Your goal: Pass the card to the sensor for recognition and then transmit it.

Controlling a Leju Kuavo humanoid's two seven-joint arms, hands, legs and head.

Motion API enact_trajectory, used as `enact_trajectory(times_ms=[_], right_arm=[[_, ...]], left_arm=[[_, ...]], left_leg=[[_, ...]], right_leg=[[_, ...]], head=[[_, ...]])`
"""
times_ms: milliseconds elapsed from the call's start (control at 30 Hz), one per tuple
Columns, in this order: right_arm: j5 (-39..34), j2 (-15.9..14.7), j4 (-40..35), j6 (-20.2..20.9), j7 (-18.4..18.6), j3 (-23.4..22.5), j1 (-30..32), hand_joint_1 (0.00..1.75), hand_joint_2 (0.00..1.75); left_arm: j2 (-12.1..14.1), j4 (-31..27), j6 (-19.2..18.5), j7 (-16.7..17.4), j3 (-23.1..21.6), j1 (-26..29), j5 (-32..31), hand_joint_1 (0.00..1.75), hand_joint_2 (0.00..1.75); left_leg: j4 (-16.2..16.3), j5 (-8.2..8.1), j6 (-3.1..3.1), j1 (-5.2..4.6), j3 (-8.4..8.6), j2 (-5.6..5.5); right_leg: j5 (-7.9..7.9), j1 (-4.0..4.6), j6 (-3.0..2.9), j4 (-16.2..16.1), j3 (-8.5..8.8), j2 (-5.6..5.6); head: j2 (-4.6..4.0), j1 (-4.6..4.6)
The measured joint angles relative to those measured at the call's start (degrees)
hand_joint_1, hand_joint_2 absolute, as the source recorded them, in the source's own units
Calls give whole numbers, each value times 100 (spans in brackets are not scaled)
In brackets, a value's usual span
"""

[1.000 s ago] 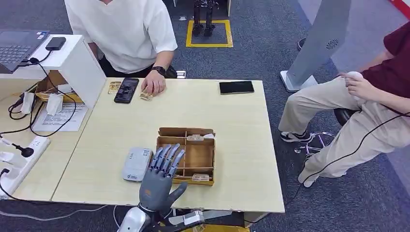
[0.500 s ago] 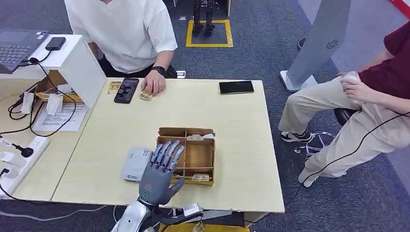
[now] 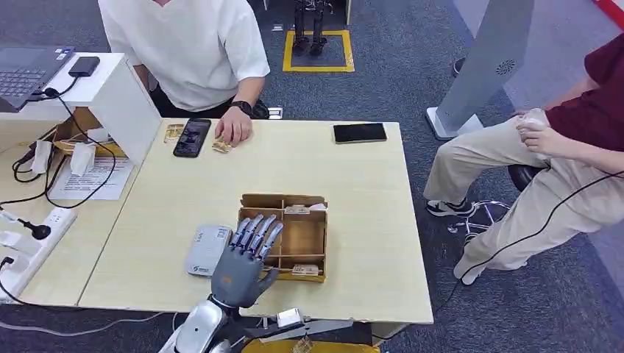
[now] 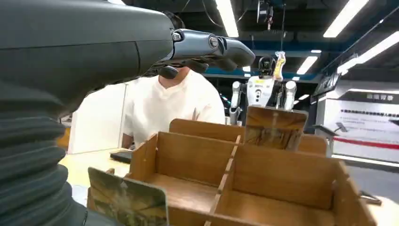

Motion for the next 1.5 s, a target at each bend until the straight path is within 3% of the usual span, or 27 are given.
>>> enact_trajectory(times_ms=[233, 533, 600, 667, 800, 833, 867, 1033, 1300, 1500], right_arm=[[9, 0, -7, 0, 18, -2, 1, 0, 175], [9, 0, -13, -7, 50, -2, 2, 0, 175], [9, 0, -20, -4, 57, -2, 2, 0, 175], [9, 0, -22, -4, 59, -2, 2, 0, 175], [9, 0, -22, -7, 59, -2, 2, 0, 175], [9, 0, -22, -9, 59, -2, 2, 0, 175], [9, 0, -22, -9, 59, -2, 2, 0, 175], [2, 0, -22, -20, 59, -2, 3, 0, 175], [-124, 0, -24, -52, 83, 0, 6, 0, 175], [-219, 2, -24, -105, 118, 2, 6, 0, 175]], left_arm=[[61, 310, 7, 293, -133, -113, -122, 0, 175], [96, 417, 22, 369, -234, -195, -111, 0, 175], [105, 450, 22, 424, -260, -218, -103, 10, 175], [116, 527, 28, 498, -319, -258, -122, 44, 175], [122, 645, 28, 599, -352, -280, -131, 44, 175], [122, 677, 28, 601, -365, -284, -131, 122, 175], [122, 710, 28, 603, -382, -290, -131, 175, 175], [122, 771, 28, 610, -409, -275, -81, 175, 175], [-114, 738, 66, 1195, -413, -91, -417, 175, 175], [-147, 738, 66, 1198, -413, -82, -356, 175, 175]], left_leg=[[0, 0, 0, 0, 0, 0], [0, 0, 0, 0, 1, 0], [0, 1, 0, 0, 1, 0], [0, 1, 1, 0, 1, 0], [0, 1, 0, 0, 3, 0], [0, 1, 0, 0, 3, 1], [0, 1, 0, 0, 3, 1], [0, 1, 0, 0, 1, 1], [0, -2, 1, -1, 3, -1], [0, -2, 1, 0, 11, -1]], right_leg=[[0, 0, 0, 0, 1, 0], [0, 0, 0, 0, 2, -1], [1, 0, 0, 0, 2, -1], [1, 0, 0, 0, 3, -1], [1, 0, 0, 0, 3, 1], [1, 0, 0, 0, 2, 0], [1, 0, 0, 0, 3, 0], [1, 0, 0, 0, 2, 0], [0, -1, 1, 0, 5, -1], [0, 0, 1, 0, 12, 0]], head=[[0, 0], [0, 0], [0, 0], [0, 0], [0, 0], [0, 0], [0, 0], [0, 0], [-2, 2], [0, 0]])
